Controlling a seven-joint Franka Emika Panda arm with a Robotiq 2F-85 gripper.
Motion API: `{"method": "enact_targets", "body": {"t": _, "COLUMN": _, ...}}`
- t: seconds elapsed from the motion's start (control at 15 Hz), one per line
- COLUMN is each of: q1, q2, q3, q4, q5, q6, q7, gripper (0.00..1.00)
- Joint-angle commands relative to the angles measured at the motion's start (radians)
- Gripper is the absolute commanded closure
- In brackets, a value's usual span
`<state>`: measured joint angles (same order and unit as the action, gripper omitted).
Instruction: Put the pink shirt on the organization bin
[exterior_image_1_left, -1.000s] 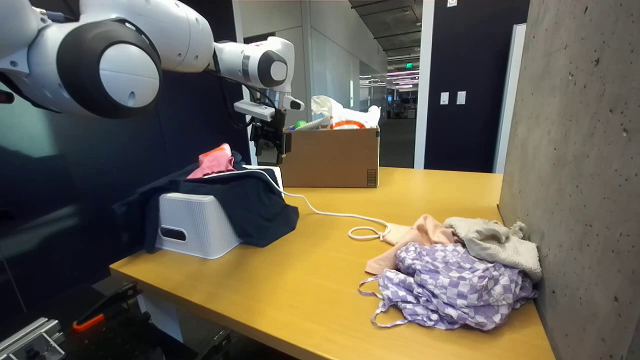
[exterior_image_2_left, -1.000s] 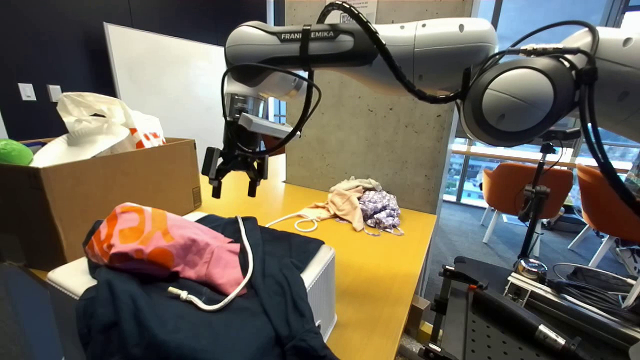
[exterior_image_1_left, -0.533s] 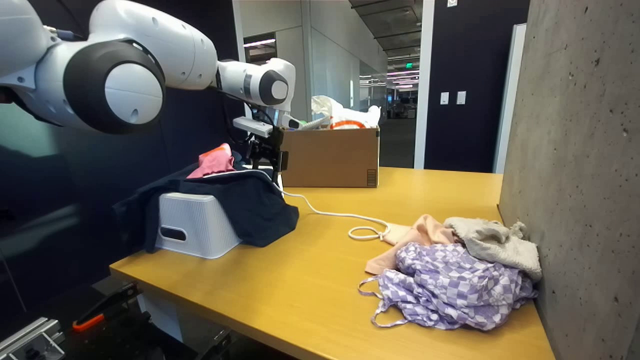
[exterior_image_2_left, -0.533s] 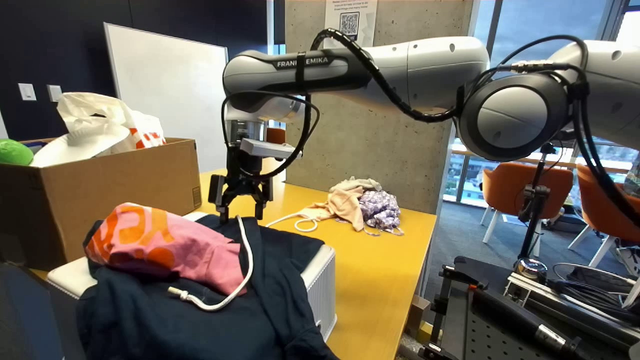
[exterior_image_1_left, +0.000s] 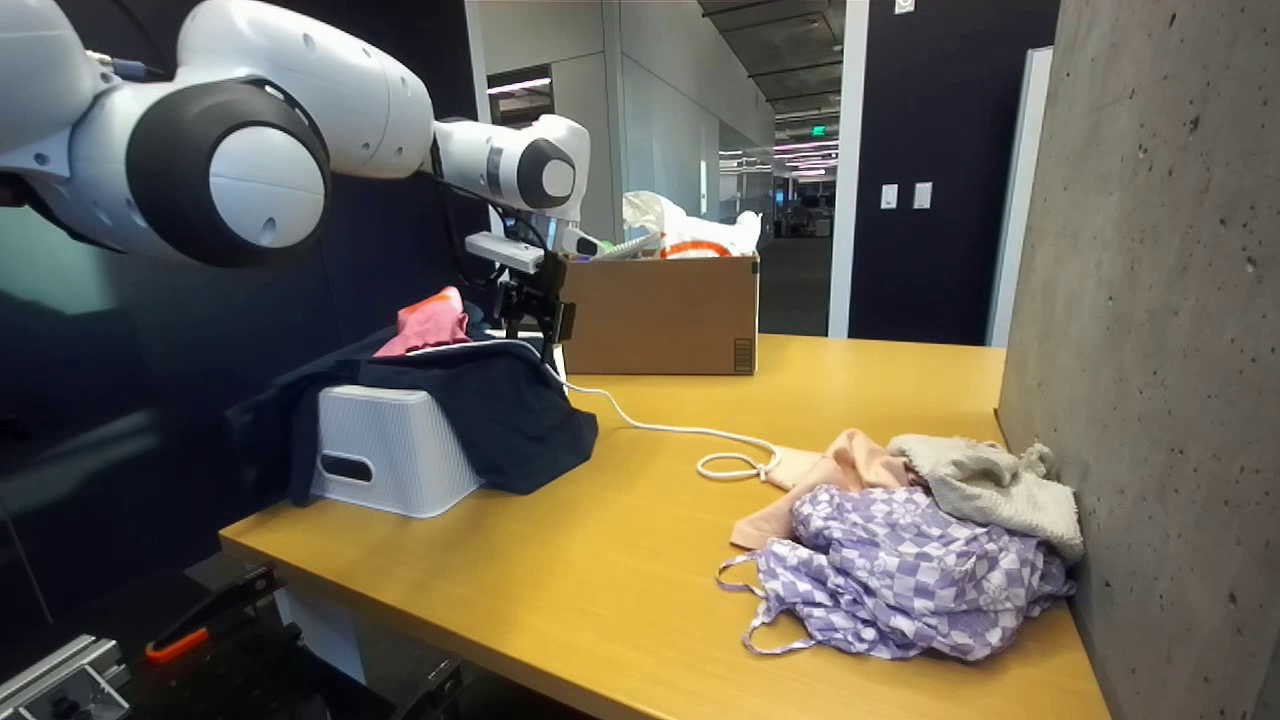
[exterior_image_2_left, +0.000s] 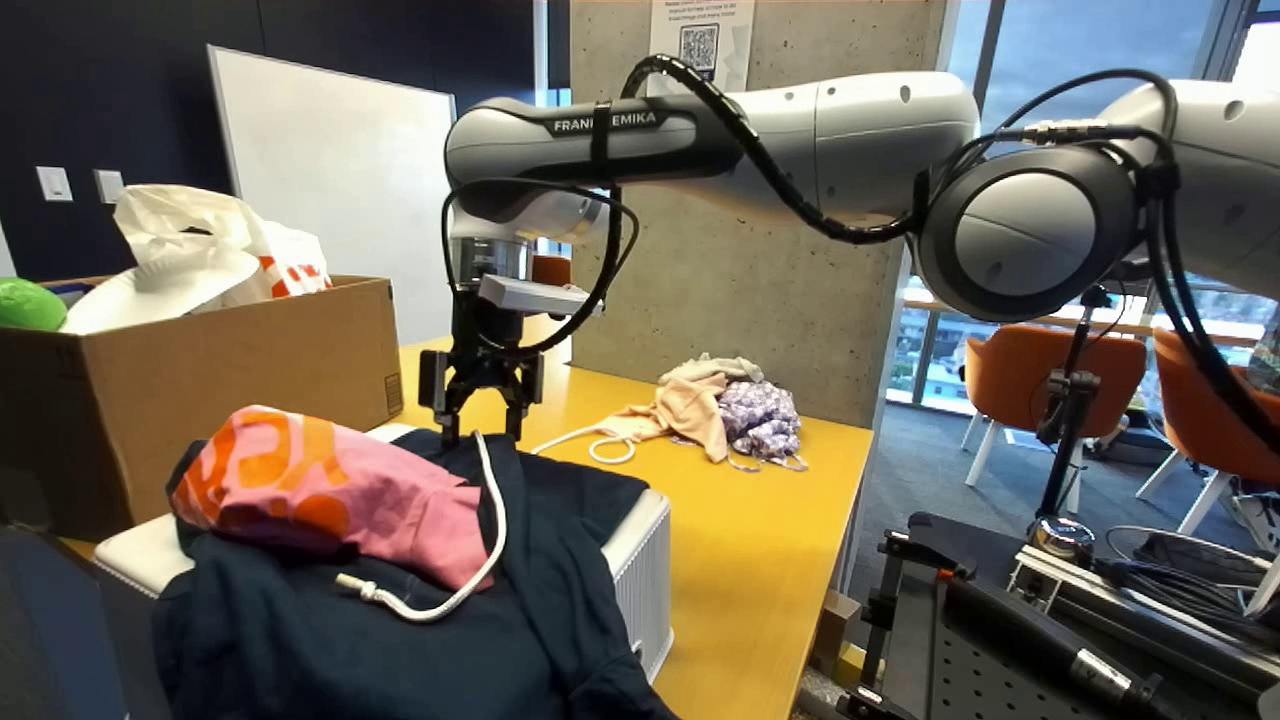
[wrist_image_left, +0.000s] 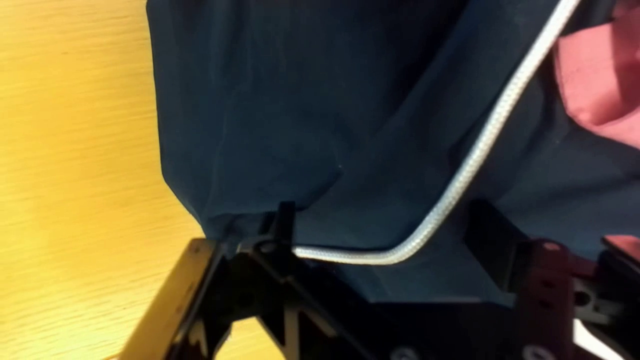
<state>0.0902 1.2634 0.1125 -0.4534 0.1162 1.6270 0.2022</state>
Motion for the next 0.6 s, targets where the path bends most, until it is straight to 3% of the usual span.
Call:
{"method": "enact_targets", "body": {"t": 0.0, "q1": -0.002, "q2": -0.015, "q3": 0.003, "q4": -0.004, "q5": 0.022, "q6": -0.014, "q7": 0.010, "gripper": 0.44}}
{"method": "enact_targets", "body": {"t": 0.4, "q1": 0.003, "q2": -0.037, "q3": -0.001, "q4": -0.009, "q5": 0.021, "q6": -0.009, "q7": 0.010, "gripper": 0.91}}
{"method": "enact_targets", "body": {"t": 0.53, "q1": 0.004, "q2": -0.037, "q3": -0.003, "q4": -0.011, "q5": 0.018, "q6": -0.008, "q7": 0.011, "gripper": 1.00}}
